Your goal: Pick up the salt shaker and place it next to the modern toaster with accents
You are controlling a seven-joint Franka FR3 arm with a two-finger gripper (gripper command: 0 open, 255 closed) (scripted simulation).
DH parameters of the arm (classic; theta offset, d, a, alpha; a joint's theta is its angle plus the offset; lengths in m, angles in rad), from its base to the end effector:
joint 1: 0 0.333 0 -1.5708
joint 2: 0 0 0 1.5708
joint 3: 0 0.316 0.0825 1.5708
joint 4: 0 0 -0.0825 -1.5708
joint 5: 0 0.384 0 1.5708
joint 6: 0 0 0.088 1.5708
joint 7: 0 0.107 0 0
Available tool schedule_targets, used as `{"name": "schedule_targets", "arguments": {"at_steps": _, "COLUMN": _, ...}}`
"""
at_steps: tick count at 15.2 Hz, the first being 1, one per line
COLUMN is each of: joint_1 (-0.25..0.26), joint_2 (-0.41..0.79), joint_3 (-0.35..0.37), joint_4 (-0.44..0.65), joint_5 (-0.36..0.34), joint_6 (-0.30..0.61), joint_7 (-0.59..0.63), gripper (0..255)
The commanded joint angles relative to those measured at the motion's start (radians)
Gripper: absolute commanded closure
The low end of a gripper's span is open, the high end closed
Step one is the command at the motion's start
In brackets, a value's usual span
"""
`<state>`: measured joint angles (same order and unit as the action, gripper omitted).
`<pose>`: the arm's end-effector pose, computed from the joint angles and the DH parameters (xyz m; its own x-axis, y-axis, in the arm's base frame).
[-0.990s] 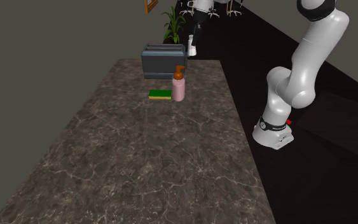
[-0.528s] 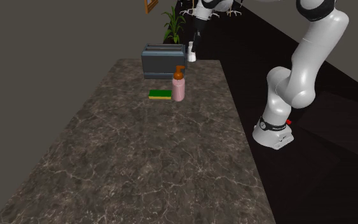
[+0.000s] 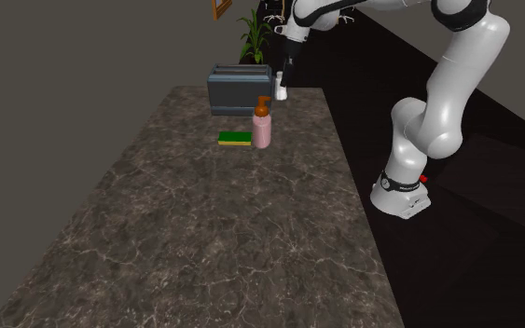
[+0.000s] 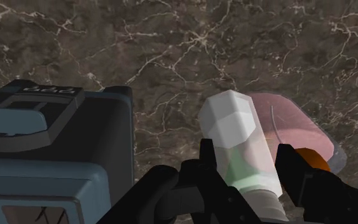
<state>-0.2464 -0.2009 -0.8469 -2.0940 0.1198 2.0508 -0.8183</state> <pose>0.2303 -0.4706 0.4888 0.9156 -0.3214 0.2418 -0.3008 -0.9463 -0.1189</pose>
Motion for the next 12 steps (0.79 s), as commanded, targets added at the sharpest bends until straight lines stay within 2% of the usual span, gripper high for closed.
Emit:
{"name": "schedule_targets", "arguments": {"at_steps": 1, "joint_1": 0.003, "joint_2": 0.013, "joint_3": -0.007, "joint_4": -0.017, "joint_5": 0.012, "joint_6": 0.025, "joint_7": -0.014, "gripper": 255}}
{"name": "schedule_targets", "arguments": {"at_steps": 12, "joint_1": 0.018, "joint_2": 0.087, "joint_3": -0.043, "joint_4": -0.11, "joint_5": 0.093, "joint_6": 0.158, "joint_7": -0.098, "gripper": 255}}
